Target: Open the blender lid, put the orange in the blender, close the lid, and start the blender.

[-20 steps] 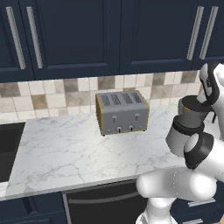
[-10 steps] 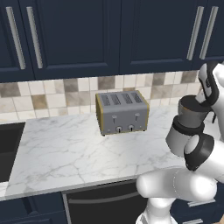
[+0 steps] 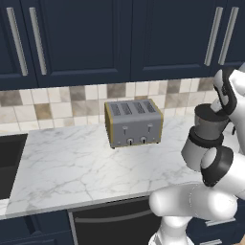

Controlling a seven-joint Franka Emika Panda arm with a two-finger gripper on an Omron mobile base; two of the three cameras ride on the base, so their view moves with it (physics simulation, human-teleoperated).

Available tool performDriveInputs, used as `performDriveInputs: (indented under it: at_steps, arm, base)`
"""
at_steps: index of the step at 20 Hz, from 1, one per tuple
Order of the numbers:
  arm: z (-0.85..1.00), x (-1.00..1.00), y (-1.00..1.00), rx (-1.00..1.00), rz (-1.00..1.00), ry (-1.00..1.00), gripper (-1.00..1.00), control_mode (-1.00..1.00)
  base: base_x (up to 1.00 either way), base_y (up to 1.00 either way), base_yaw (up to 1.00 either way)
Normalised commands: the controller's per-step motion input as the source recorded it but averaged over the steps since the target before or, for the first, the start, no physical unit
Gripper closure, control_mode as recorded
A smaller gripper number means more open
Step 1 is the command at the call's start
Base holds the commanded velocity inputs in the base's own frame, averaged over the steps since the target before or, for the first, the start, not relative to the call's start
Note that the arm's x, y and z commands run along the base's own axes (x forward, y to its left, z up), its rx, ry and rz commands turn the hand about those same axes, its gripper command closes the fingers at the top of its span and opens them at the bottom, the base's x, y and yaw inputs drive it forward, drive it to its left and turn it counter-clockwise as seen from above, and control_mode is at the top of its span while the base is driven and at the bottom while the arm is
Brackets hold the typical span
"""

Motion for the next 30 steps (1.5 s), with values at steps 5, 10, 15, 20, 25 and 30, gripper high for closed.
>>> performDriveInputs:
  at_steps: [5,10,15,20,25,30]
  arm:
    - [-0.01,0.02,-0.03,0.0,0.0,-0.01,1.0,-1.0]
    - [0.0,0.0,-0.06,0.0,0.0,-0.02,1.0,-1.0]
    - [-0.01,0.0,-0.02,0.0,0.0,-0.01,1.0,-1.0]
    - [-0.08,0.01,0.01,0.0,0.0,0.0,-1.0,-1.0]
    - [0.0,0.0,0.0,0.0,0.0,-0.03,-1.0,-1.0]
    - [0.12,0.0,0.0,0.0,0.0,-0.03,-1.0,-1.0]
  base:
    - [0.0,0.0,0.0]
    - [0.0,0.0,0.0]
    - [0.0,0.0,0.0]
    - [0.0,0.0,0.0]
    - [0.0,0.0,0.0]
    - [0.0,0.0,0.0]
